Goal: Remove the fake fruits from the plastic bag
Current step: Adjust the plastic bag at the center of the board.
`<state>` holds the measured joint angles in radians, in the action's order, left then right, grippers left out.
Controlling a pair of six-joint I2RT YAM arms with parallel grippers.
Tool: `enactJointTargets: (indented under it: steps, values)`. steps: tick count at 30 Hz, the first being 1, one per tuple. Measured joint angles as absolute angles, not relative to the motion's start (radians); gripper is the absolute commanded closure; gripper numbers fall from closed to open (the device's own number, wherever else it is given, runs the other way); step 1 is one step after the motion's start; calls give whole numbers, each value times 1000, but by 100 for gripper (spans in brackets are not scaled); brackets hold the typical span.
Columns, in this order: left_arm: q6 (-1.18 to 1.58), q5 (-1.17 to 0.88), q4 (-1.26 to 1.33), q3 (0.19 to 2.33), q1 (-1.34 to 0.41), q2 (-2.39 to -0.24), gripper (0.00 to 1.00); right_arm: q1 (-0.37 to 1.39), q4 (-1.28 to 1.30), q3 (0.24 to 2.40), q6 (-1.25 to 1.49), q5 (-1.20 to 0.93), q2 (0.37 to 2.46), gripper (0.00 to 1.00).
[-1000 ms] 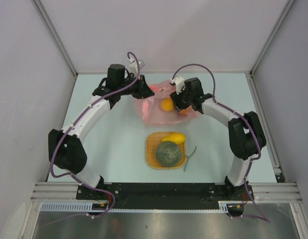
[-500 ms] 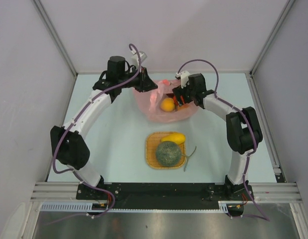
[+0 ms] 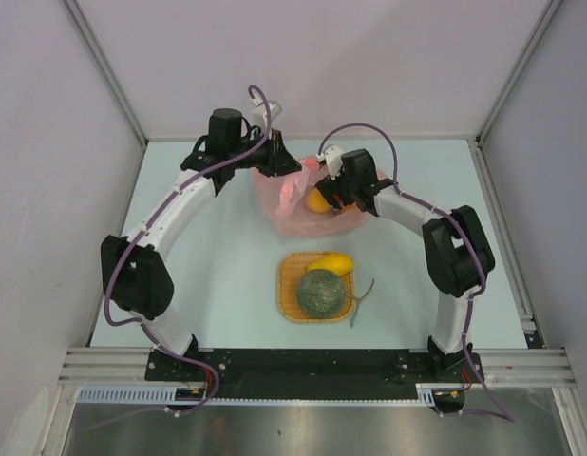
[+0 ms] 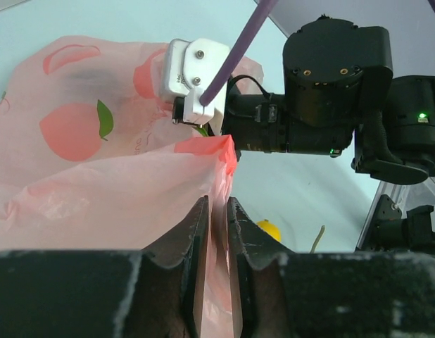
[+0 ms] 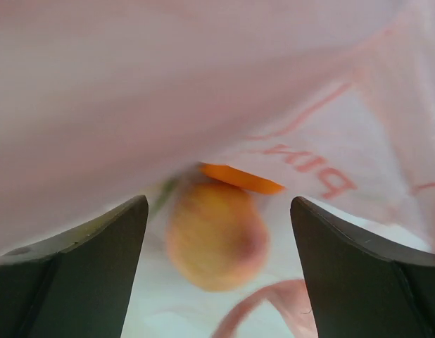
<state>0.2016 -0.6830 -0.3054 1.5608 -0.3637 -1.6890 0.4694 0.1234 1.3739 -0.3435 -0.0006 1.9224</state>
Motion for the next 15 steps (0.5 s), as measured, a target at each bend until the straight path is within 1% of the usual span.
enactJointTargets:
  steps: [4,11,14,15]
  values:
    - [197,-667,-311,1561,-364,-1689,79,439,132,1363,-425,71,1884,13]
    - [196,-659,-313,1561,-364,-1689,78,227,164,1296,-471,153,1662,14]
    - [203,-662,-313,1561,-364,-1689,77,238,197,1282,-473,138,1588,14]
    - [204,-662,-313,1561,-364,-1689,77,259,211,1280,-476,117,1569,16]
